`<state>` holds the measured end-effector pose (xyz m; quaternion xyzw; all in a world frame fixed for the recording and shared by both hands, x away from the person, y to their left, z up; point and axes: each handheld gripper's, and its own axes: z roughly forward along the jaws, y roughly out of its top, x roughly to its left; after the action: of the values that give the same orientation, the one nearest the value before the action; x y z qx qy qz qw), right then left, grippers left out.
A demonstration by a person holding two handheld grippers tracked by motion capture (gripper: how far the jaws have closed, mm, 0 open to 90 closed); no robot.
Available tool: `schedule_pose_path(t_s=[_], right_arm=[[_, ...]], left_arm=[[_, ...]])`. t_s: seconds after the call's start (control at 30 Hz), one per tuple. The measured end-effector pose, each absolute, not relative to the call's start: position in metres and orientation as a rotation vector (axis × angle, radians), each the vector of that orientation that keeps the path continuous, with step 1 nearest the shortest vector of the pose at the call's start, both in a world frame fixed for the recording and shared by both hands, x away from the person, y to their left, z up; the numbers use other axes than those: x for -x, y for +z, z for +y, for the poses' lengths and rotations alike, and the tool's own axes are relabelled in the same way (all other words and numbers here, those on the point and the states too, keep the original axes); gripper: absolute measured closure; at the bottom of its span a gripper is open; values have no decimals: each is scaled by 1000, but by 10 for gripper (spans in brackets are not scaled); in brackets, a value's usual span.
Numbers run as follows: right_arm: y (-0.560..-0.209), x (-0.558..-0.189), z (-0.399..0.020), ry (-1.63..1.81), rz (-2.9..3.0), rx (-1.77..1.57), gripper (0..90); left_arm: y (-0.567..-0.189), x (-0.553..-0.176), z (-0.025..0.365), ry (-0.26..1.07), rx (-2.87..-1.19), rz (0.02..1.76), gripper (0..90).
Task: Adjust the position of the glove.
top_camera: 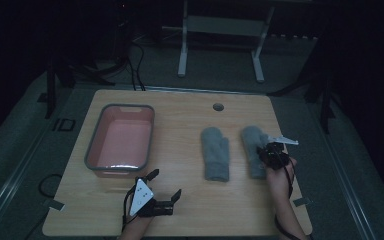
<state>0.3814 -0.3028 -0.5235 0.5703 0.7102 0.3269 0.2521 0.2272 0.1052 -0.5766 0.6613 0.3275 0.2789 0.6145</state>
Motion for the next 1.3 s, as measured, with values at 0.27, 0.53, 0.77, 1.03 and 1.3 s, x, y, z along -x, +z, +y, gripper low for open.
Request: schedule_pose_path(t_s=[0.27,0.53,0.77,1.03,1.3], right_arm=[[-541,-365,-315,896,1919,-1626,785],[-535,-364,-319,898,1995,-1583,495],[-533,-363,-326,952,2015,-1543,453],[-550,-357,-321,894,2039,-1462,595],[-544,-353,-309,887,1929,-1567,810]], left_arm=[[-577,-227,105,645,-1521,757,17],[-577,-227,105,642,-1521,760,17],[-577,-227,105,643,-1520,759,17],[-577,-227,105,647,-1525,757,17],[-577,-227,105,648,-1528,755,17]])
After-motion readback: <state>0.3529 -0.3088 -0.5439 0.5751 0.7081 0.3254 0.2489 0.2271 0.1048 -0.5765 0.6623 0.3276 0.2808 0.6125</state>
